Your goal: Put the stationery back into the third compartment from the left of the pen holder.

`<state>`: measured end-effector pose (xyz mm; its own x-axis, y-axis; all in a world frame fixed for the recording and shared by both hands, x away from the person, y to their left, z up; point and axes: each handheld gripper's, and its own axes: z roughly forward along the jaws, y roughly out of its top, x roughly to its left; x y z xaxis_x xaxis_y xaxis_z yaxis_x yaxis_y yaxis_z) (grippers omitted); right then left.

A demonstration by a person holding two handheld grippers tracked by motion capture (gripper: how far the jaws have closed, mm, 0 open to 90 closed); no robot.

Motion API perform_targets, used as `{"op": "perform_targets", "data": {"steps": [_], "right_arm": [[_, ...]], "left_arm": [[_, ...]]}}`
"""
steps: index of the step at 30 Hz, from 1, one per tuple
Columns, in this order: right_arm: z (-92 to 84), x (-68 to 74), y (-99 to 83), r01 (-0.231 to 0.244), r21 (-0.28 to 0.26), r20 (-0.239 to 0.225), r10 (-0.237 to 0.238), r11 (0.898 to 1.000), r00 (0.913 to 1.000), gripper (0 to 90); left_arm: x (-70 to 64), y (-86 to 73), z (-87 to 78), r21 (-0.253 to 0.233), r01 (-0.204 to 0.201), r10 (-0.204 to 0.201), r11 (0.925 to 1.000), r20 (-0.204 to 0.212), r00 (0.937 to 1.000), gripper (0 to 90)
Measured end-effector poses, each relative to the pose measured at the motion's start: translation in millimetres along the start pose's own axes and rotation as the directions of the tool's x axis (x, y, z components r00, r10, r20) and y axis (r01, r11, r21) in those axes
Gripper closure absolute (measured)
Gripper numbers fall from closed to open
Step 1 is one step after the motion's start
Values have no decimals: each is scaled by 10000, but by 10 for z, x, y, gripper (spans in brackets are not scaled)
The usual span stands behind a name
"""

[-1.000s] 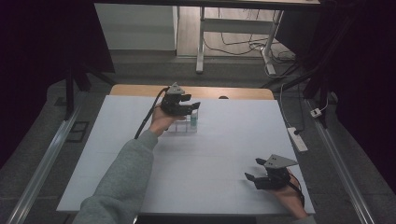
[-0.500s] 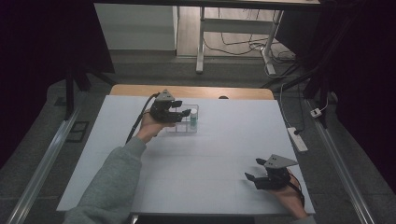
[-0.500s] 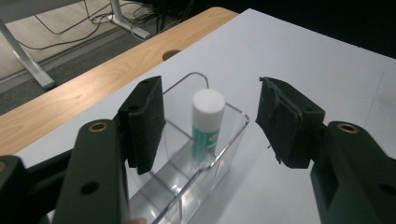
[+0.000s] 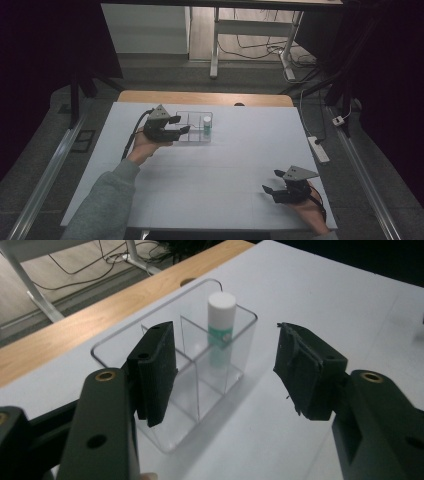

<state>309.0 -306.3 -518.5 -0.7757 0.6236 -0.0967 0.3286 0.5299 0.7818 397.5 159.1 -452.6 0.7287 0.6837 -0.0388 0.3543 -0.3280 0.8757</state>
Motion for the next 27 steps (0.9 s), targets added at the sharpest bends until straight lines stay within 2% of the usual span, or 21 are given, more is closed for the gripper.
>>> {"op": "perform_targets", "data": {"steps": [5, 13, 16, 23, 27], "right_arm": [[-11, -4, -5, -49, 22, 42, 49, 10000, 10000, 244], [-22, -10, -29, -77, 81, 113, 76, 9999, 9999, 244], [-22, -19, -35, -110, 33, 105, 110, 9999, 9999, 244], [-37, -27, -35, -125, -9, 131, 125, 9999, 9998, 244], [-39, -37, -36, -90, -18, 136, 90, 10000, 9999, 244]], "left_arm": [[-78, -108, -131, 91, 165, -166, 9998, 134, 9998, 396], [-223, -421, -281, 615, 142, -122, 9980, -320, 9994, 384], [-274, -535, -346, 580, 267, -254, 9980, -240, 9994, 381], [-396, -799, -542, 735, 205, -161, 9971, -593, 9981, 379], [-452, -951, -660, 806, 317, -265, 9962, -651, 9975, 378]]}}
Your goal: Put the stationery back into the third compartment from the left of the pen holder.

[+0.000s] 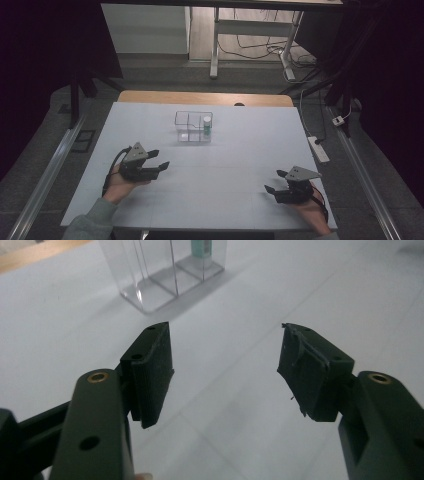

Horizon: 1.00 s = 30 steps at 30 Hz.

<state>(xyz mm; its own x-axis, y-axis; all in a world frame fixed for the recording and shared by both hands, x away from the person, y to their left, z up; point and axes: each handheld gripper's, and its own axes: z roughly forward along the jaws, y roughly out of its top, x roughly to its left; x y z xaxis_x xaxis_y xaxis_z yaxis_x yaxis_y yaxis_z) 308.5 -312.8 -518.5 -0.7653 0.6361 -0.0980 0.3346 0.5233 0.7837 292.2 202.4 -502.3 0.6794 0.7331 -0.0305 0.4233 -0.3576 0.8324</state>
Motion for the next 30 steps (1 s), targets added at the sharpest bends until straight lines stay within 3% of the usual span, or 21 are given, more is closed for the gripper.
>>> {"op": "perform_targets", "data": {"steps": [7, 15, 30], "right_arm": [[-11, -8, -5, -55, -44, 89, 55, 10000, 9999, 244], [-14, -29, -25, -157, -57, 221, 158, 9999, 9996, 246], [-26, -34, -23, -131, -118, 272, 134, 9998, 9995, 247]], "left_arm": [[-68, -241, -151, 150, 83, -80, 9999, -151, 9999, 376], [-132, -390, -268, 214, 93, -87, 9997, -298, 9995, 373], [-87, -425, -289, 211, 274, -264, 9994, -451, 9986, 371]]}}
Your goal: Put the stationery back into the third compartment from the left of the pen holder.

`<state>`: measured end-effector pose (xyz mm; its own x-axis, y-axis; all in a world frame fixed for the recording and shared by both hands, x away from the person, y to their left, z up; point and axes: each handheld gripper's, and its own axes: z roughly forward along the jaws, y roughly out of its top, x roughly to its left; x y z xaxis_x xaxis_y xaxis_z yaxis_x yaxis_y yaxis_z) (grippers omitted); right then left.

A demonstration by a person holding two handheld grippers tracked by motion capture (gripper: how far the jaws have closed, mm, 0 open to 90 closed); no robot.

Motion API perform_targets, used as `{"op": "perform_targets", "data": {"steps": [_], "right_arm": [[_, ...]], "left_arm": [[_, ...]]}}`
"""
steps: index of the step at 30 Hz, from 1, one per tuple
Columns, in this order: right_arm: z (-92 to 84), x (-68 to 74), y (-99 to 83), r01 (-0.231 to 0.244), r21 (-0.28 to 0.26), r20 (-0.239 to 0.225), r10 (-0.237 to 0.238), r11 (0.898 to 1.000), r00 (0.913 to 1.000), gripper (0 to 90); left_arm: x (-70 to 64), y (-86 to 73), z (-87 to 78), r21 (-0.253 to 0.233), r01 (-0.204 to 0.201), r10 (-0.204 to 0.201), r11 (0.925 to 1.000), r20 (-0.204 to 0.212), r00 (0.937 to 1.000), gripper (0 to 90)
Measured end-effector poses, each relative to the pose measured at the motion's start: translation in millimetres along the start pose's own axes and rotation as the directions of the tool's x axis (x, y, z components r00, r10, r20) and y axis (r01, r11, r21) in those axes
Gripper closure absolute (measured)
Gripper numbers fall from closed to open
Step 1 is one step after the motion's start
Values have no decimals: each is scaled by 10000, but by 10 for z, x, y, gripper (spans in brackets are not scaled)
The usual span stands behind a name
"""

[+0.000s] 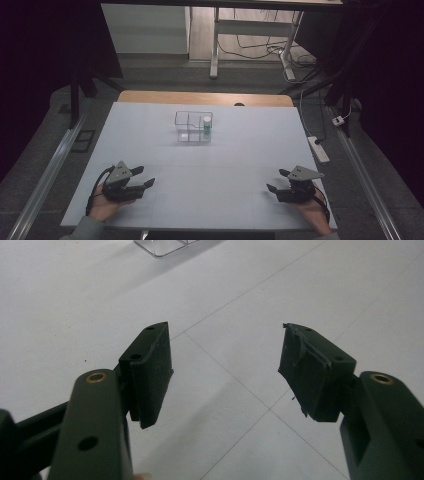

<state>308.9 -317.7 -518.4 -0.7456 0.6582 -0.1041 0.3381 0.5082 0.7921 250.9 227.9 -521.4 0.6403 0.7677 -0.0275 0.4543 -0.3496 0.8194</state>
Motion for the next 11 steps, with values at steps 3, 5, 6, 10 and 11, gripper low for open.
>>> {"op": "perform_targets", "data": {"steps": [3, 5, 6, 10, 11], "right_arm": [[-7, 5, 1, 31, 35, 66, -32, 10000, 10000, 247], [-7, 6, 1, 21, 4, 72, -21, 10000, 10000, 247], [-8, 6, 1, 23, 2, 73, -23, 10000, 10000, 247], [-10, 6, -3, 16, 21, 69, -16, 10000, 10000, 247], [-11, 7, -3, 12, 21, 69, -12, 10000, 10000, 247]], "left_arm": [[2, -2, 0, 12, 30, -30, 10000, 1, 10000, 371], [4, -3, 2, 34, 27, -27, 10000, -3, 10000, 371], [4, -3, 3, 37, 20, -20, 10000, 2, 10000, 370], [3, -2, 9, 60, 0, 0, 10000, 36, 10000, 370], [2, -3, 8, 53, -1, 0, 10000, 39, 10000, 369]]}}
